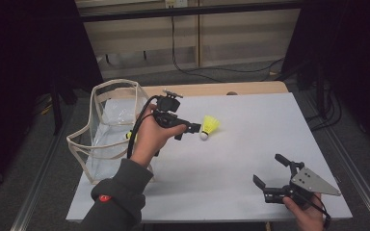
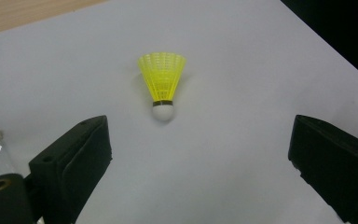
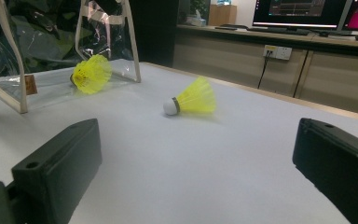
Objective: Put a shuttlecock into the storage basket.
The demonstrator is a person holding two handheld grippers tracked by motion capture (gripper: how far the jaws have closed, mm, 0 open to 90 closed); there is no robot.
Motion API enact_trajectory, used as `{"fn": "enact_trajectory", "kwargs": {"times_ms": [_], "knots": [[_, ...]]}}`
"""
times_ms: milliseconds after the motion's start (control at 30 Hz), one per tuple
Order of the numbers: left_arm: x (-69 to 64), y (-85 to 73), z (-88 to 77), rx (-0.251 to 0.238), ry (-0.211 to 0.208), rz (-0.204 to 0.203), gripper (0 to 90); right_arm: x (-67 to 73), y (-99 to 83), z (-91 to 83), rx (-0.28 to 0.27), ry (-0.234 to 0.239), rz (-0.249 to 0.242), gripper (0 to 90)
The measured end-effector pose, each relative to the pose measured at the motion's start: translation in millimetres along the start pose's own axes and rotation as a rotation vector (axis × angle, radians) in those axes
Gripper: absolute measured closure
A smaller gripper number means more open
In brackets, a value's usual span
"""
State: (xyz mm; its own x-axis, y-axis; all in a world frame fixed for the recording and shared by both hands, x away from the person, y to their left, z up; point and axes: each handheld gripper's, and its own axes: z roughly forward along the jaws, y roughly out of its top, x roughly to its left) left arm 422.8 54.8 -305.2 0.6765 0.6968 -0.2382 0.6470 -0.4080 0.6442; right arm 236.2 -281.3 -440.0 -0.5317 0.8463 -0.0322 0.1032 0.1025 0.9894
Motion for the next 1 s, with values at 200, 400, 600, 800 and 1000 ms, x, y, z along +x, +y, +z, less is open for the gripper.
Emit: {"fn": "enact_trajectory", "kwargs": {"times_ms": [200,400,600,800,1000], "knots": [[-0.3,-3.3,6.5,0.003,-0.001,0.002,5.7,0.0,0.0,0.0,0.0,0.0,0.0,1.2],[-1.0,-6.6,13.5,0.001,0.002,0.002,5.7,0.0,0.1,-0.1,0.0,-0.001,0.0,1.2],[-2.3,-9.3,20.1,0.001,-0.009,-0.002,5.7,-0.2,0.2,-0.3,-0.003,-0.002,0.0,1.2],[-3.0,-12.2,24.9,0.004,-0.013,0.003,5.6,-0.1,0.3,-0.4,-0.003,-0.002,0.0,1.2],[-3.3,-15.2,29.8,0.005,-0.018,0.008,5.6,0.2,0.3,0.0,-0.002,0.002,-0.001,1.2]]}}
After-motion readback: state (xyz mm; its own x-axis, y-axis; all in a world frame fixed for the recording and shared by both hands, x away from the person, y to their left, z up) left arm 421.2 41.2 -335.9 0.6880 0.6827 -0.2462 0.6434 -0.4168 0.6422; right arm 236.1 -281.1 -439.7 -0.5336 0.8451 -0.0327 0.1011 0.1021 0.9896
